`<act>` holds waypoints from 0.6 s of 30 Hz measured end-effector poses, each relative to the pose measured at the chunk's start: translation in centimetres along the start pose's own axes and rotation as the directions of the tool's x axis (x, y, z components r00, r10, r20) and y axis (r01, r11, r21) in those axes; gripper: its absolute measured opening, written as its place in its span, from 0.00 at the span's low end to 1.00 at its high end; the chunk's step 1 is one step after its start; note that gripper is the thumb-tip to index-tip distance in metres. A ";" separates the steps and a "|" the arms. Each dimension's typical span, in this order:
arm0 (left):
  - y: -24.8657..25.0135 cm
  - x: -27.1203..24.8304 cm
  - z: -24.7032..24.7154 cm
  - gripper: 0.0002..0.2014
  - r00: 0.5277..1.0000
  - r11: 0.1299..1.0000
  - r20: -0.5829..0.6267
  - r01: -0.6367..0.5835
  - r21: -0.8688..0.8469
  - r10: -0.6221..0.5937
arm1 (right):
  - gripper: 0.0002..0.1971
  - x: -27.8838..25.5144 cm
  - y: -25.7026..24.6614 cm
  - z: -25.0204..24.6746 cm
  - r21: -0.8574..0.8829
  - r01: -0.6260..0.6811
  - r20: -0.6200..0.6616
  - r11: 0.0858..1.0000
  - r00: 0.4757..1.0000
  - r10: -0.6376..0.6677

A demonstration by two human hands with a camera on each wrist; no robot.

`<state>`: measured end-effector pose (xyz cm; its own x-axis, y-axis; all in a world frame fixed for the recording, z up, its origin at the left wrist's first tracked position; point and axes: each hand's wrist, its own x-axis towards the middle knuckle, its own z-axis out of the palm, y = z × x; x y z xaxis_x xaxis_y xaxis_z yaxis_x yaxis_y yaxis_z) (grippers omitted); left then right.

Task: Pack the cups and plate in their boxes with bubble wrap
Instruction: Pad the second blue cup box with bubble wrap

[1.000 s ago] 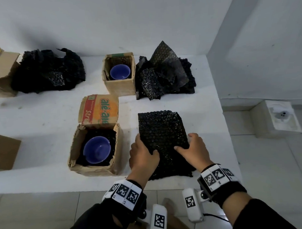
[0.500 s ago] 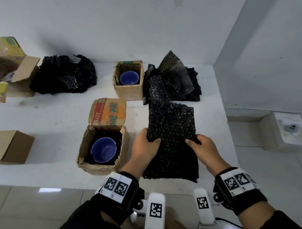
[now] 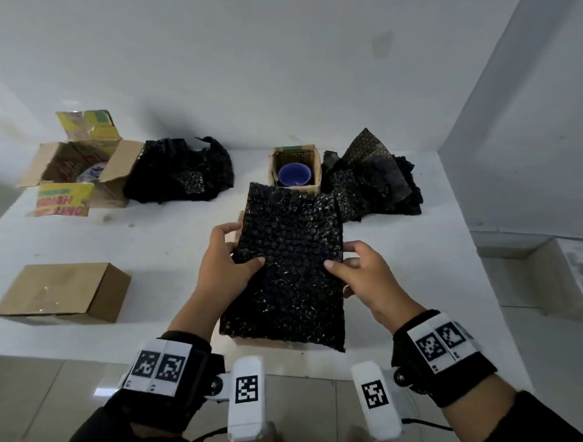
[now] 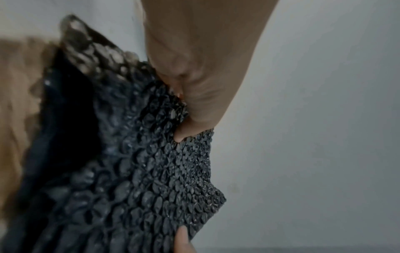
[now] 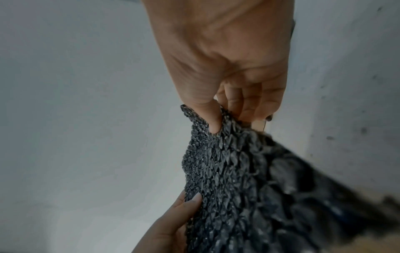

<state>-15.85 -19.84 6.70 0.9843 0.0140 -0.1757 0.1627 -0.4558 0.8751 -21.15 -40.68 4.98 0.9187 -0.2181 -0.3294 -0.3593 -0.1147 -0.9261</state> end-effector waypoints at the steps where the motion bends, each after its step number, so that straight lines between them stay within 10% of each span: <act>1: -0.9 0.1 -0.8 0.31 1.000 0.999 0.001 0.001 0.038 -0.001 | 0.14 0.0 0.1 0.9 -0.013 -0.002 -0.002 1.000 1.000 0.002; 12: -8.0 1.9 -2.6 0.34 0.978 0.937 0.105 -0.206 0.282 0.183 | 0.16 -0.3 3.2 5.8 -0.484 -0.040 -0.182 0.874 0.982 -0.056; 15: -8.8 2.1 -2.4 0.37 0.966 0.942 0.109 -0.254 0.219 0.235 | 0.29 -0.8 1.9 6.6 -0.717 0.198 -0.235 0.669 0.834 -0.499; 18: -9.2 2.3 -2.4 0.38 0.958 0.966 0.161 -0.249 0.062 0.237 | 0.32 -0.6 -0.2 8.6 -0.795 0.512 0.150 0.325 0.686 -0.712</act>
<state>-14.90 -13.46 -0.72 0.9706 -0.2382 -0.0339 -0.0925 -0.4994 0.8614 -20.23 -32.14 3.80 0.9106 0.0779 0.4058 0.2230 -0.9194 -0.3239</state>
